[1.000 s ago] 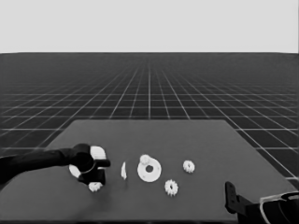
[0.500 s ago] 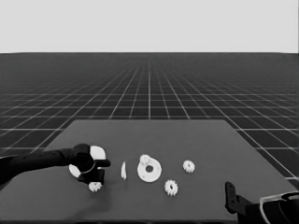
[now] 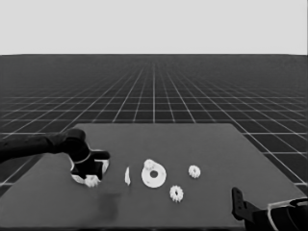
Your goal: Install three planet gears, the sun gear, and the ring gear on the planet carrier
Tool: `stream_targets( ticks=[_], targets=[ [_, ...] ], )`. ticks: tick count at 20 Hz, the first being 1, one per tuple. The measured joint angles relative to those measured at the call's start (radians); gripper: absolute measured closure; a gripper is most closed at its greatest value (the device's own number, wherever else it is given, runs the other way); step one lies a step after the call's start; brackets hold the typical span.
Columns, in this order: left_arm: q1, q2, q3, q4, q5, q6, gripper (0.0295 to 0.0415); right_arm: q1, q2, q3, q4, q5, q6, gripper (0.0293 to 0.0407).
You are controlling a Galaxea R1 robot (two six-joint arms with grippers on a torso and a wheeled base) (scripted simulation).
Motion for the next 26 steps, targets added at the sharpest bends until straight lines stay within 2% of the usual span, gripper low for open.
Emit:
stream_targets(
  ticks=[2, 3, 4, 5, 7, 12, 13, 15, 22, 24, 25, 26],
  targets=[
    [-0.002, 0.000, 0.000, -0.002, 0.001, 0.000, 0.0398, 0.000, 0.000, 0.000, 0.000, 0.000, 0.000, 0.0315],
    [-0.011, 0.187, -0.038, 0.006, 0.055, -0.237, 0.0398, 0.000, 0.000, 0.000, 0.000, 0.000, 0.000, 0.0315],
    [-0.017, 0.409, -0.116, 0.000, 0.075, -0.331, 0.0399, 0.000, 0.000, 0.000, 0.000, 0.000, 0.000, 0.0315],
    [-0.019, 0.539, -0.209, -0.005, 0.076, -0.341, 0.0399, 0.000, 0.000, 0.000, 0.000, 0.000, 0.000, 0.0315],
    [-0.021, 0.653, -0.328, -0.009, 0.071, -0.321, 0.0399, 0.000, 0.000, 0.000, 0.000, 0.000, 0.000, 0.0315],
    [-0.021, 0.704, -0.397, -0.011, 0.066, -0.301, 0.0399, 0.000, 0.000, 0.000, 0.000, 0.000, 0.000, 0.0315],
    [0.046, 0.711, -0.427, 0.060, 0.059, -0.279, 0.0399, 0.000, 0.000, 0.000, 0.000, 0.000, 0.000, 0.0315],
    [0.117, 0.720, -0.472, 0.124, 0.044, -0.248, 0.0399, 0.000, 0.000, 0.000, 0.000, 0.000, 0.000, 0.0315],
    [0.148, 0.726, -0.499, 0.155, 0.033, -0.230, 0.0399, 0.000, 0.000, 0.000, 0.000, 0.000, 0.000, 0.0315],
    [0.148, 0.726, -0.500, 0.156, 0.033, -0.230, 0.0339, 0.000, 0.000, 0.000, 0.000, 0.000, 0.000, 0.0315],
    [0.148, 0.726, -0.500, 0.156, 0.032, -0.230, 0.0330, 0.000, 0.000, 0.000, 0.000, 0.000, 0.000, 0.0315],
    [0.149, 0.726, -0.500, 0.156, 0.032, -0.230, 0.0327, 0.000, 0.000, 0.000, 0.000, 0.000, 0.000, 0.0315]
  ],
)
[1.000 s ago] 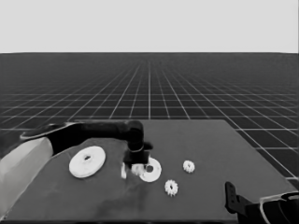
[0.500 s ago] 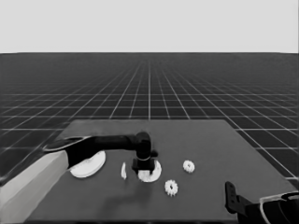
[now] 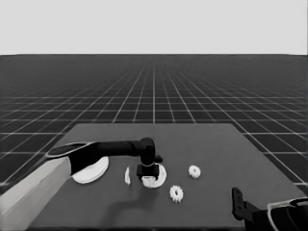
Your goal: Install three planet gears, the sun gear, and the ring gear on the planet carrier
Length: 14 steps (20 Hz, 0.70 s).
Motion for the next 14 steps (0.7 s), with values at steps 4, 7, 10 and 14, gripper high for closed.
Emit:
stream_targets(
  ticks=[4, 7, 10, 14],
  targets=[
    [0.000, 0.000, 0.000, 0.000, 0.000, 0.000, 0.0326, 0.000, 0.000, 0.000, 0.000, 0.000, 0.000, 0.0315],
    [-0.059, -0.013, 0.053, -0.063, 0.022, -0.036, 0.0326, 0.000, 0.000, 0.000, 0.000, 0.000, 0.000, 0.0315],
    [-0.148, -0.019, 0.093, -0.145, 0.033, -0.066, 0.0326, 0.000, 0.000, 0.000, 0.000, 0.000, 0.000, 0.0315],
    [-0.167, -0.019, 0.097, -0.164, 0.034, -0.070, 0.0326, 0.000, 0.000, 0.000, 0.000, 0.000, 0.000, 0.0315]
  ],
)
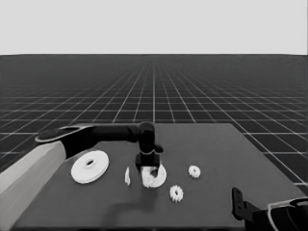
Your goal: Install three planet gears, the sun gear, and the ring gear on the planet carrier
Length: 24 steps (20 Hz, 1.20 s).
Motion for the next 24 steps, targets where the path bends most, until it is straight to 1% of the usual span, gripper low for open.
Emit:
stream_targets(
  ticks=[2, 3, 4, 5, 6, 7, 9, 12, 13, 14, 15, 17, 19, 22, 23, 24],
  targets=[
    [-0.001, 0.000, 0.000, -0.002, 0.000, 0.000, 0.0326, 0.000, 0.000, 0.000, 0.000, 0.000, 0.000, 0.0315],
    [-0.107, -0.266, 0.372, 0.047, -0.357, 0.484, 0.0303, 0.000, 0.000, 0.000, 0.000, 0.000, 0.000, 0.0315],
    [-0.213, -0.642, 0.625, 0.077, -0.576, 0.982, 0.0301, 0.000, 0.000, 0.000, 0.000, 0.000, 0.000, 0.0315],
    [-0.273, -0.874, 0.773, 0.095, -0.703, 1.350, 0.0308, 0.000, 0.000, 0.000, 0.000, 0.000, 0.000, 0.0315],
    [-0.307, -1.005, 0.863, 0.105, -0.779, 1.567, 0.0317, 0.000, 0.000, 0.000, 0.000, 0.000, 0.000, 0.0315],
    [-0.326, -1.081, 0.916, 0.111, -0.823, 1.694, 0.0322, 0.000, 0.000, 0.000, 0.000, 0.000, 0.000, 0.0315],
    [-0.345, -1.150, 0.966, 0.116, -0.865, 1.813, 0.0325, 0.000, 0.000, 0.000, 0.000, 0.000, 0.000, 0.0315],
    [-0.353, -1.177, 0.986, 0.119, -0.882, 1.863, 0.0326, 0.000, 0.000, 0.000, 0.000, 0.000, 0.000, 0.0315],
    [-0.354, -1.180, 0.988, 0.119, -0.884, 1.868, 0.0326, 0.279, 0.273, -0.216, 0.291, -0.250, 0.462, 0.0303],
    [-0.354, -1.182, 0.990, 0.119, -0.885, 1.871, 0.0326, 0.356, 0.471, -0.481, 0.407, -0.288, 0.659, 0.0307],
    [-0.354, -1.183, 0.990, 0.119, -0.886, 1.873, 0.0326, 0.367, 0.573, -0.674, 0.460, -0.296, 0.729, 0.0311],
    [-0.355, -1.184, 0.991, 0.119, -0.886, 1.875, 0.0326, 0.369, 0.674, -0.888, 0.510, -0.304, 0.768, 0.0314],
    [-0.355, -1.184, 0.991, 0.119, -0.886, 1.876, 0.0326, 0.368, 0.714, -0.975, 0.527, -0.307, 0.774, 0.0315],
    [-0.355, -1.184, 0.991, 0.119, -0.886, 1.876, 0.0326, 0.367, 0.732, -1.015, 0.534, -0.309, 0.774, 0.0315],
    [-0.355, -1.184, 0.991, 0.119, -0.886, 1.876, 0.0326, 0.291, 0.748, -1.056, 0.463, -0.268, 0.758, 0.0315],
    [-0.355, -1.184, 0.991, 0.119, -0.886, 1.876, 0.0326, 0.236, 0.763, -1.093, 0.423, -0.240, 0.744, 0.0315]
  ],
)
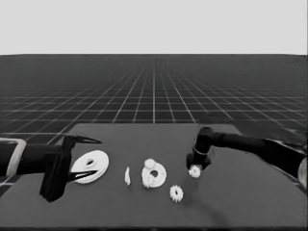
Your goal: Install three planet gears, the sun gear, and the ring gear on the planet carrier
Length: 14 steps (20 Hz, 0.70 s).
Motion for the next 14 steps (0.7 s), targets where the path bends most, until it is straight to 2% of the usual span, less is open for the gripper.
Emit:
stream_targets(
  ticks=[3, 8, 10, 14],
  targets=[
    [0.000, 0.000, 0.000, 0.000, 0.000, 0.000, 0.0326, -0.054, 0.023, -0.056, -0.039, 0.036, -0.022, 0.0315],
    [0.000, 0.000, 0.000, 0.000, 0.000, 0.000, 0.0326, -0.064, 0.029, -0.071, -0.047, 0.045, -0.027, 0.0315],
    [0.000, 0.000, 0.000, 0.000, 0.000, 0.000, 0.0326, -0.065, 0.029, -0.071, -0.048, 0.045, -0.028, 0.0386],
    [0.000, 0.000, 0.000, 0.000, 0.000, 0.000, 0.0326, -0.065, 0.029, -0.072, -0.048, 0.045, -0.028, 0.0388]
  ],
)
